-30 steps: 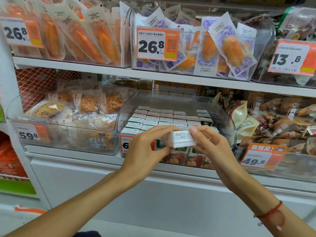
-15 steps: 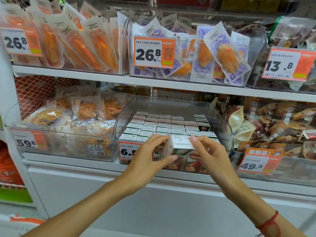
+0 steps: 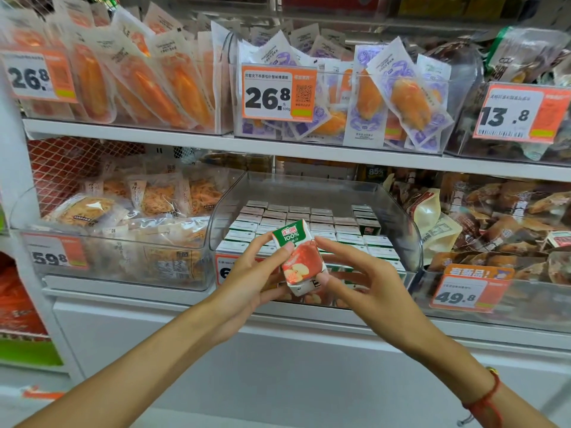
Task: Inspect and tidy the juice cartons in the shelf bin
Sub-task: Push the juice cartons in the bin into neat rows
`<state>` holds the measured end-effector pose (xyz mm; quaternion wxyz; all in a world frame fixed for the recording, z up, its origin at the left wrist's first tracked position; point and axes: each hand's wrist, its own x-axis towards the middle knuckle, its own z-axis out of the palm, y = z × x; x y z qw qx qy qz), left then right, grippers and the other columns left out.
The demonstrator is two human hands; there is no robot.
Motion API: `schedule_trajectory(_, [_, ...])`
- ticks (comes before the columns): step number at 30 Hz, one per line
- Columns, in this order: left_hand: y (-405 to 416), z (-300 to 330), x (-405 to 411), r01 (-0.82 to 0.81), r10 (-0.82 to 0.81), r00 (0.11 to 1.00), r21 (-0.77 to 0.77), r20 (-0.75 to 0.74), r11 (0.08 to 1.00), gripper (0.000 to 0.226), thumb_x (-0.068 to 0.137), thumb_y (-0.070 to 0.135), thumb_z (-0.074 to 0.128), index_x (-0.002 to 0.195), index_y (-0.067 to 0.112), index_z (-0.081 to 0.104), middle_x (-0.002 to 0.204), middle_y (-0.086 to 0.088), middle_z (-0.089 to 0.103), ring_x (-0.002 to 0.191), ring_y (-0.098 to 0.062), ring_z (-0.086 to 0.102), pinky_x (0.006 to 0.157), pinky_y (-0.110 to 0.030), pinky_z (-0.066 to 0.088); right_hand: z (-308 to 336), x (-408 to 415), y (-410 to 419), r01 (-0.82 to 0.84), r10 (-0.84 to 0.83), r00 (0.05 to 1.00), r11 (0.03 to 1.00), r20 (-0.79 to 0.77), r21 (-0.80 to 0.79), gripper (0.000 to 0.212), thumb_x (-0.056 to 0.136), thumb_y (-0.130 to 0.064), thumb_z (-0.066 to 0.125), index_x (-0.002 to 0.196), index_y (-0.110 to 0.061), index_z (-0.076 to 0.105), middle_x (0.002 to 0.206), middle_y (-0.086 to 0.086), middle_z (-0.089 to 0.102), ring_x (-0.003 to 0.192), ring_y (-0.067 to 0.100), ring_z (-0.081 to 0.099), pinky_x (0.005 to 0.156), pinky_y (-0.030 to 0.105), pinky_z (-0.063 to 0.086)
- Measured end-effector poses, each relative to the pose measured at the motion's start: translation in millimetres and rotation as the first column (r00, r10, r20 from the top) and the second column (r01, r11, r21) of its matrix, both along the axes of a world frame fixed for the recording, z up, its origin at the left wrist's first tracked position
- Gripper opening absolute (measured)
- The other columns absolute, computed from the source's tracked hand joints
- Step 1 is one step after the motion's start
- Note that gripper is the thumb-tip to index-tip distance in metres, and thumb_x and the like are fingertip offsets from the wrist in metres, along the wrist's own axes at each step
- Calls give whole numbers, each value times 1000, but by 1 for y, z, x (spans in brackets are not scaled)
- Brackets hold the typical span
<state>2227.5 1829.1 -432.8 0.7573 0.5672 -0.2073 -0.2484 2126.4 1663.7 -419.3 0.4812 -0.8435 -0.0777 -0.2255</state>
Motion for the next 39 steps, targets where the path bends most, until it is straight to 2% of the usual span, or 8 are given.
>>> schedule_trajectory(6, [3,5,1,74,-84,994,140,68,987,48,79,53,66,123,37,58,111,9,74,107,-5,67,82,-24,57,1,1,1,59,-56,998,972,-21,228,34,72,-35,70,106,-36,71,94,-23,74,91,-1,70,68,14,55])
schedule_trajectory(10, [5,9,-1,107,-139,979,203,147,973,53,72,67,70,117,38,68,118,12,70,116,-1,60,97,-31,53,5,3,-2,131,-107,991,904,-82,407,41,70,-41,70,107,-23,74,96,-12,76,90,4,72,68,15,56])
schedule_trajectory(16, [1,7,-3,34,-79,989,323,127,946,77,53,83,67,115,37,66,113,5,73,105,-12,69,95,-35,55,8,4,4,237,-175,968,866,-179,440,37,65,-53,72,88,-24,77,82,-7,76,77,9,73,62,15,56])
schedule_trajectory(21, [-1,7,-3,-3,-64,988,426,144,905,74,49,95,55,98,41,68,101,8,75,89,-4,72,73,-21,57,10,5,3,278,-133,940,833,-313,478,46,64,-54,75,86,-13,72,74,4,75,72,19,74,63,21,58])
schedule_trajectory(29, [-5,2,-6,20,-74,990,400,119,916,63,50,92,59,89,43,69,101,10,75,94,-6,71,85,-27,56,11,3,0,326,-134,908,820,-396,470,49,70,-53,75,95,-12,71,82,8,74,74,20,74,67,26,61])
schedule_trajectory(32, [-12,4,-9,-149,73,961,274,267,950,71,48,84,67,103,40,67,100,16,72,96,4,66,86,-16,52,14,1,-3,238,90,903,711,-421,662,44,72,-49,74,105,-19,71,102,11,73,87,21,74,68,24,60])
schedule_trajectory(35, [-12,5,-7,-371,250,797,119,550,921,84,49,65,81,123,38,52,116,22,61,108,7,58,84,-6,46,16,-1,-6,127,348,860,563,-373,817,58,73,-50,68,117,-13,65,111,13,73,103,25,70,80,30,60])
schedule_trajectory(39, [-6,1,-6,-324,150,665,103,732,940,94,57,47,88,137,39,39,136,20,51,127,6,45,103,-12,37,11,2,-6,46,330,889,626,-317,778,46,81,-42,66,116,-12,68,116,10,71,107,20,69,89,28,56])
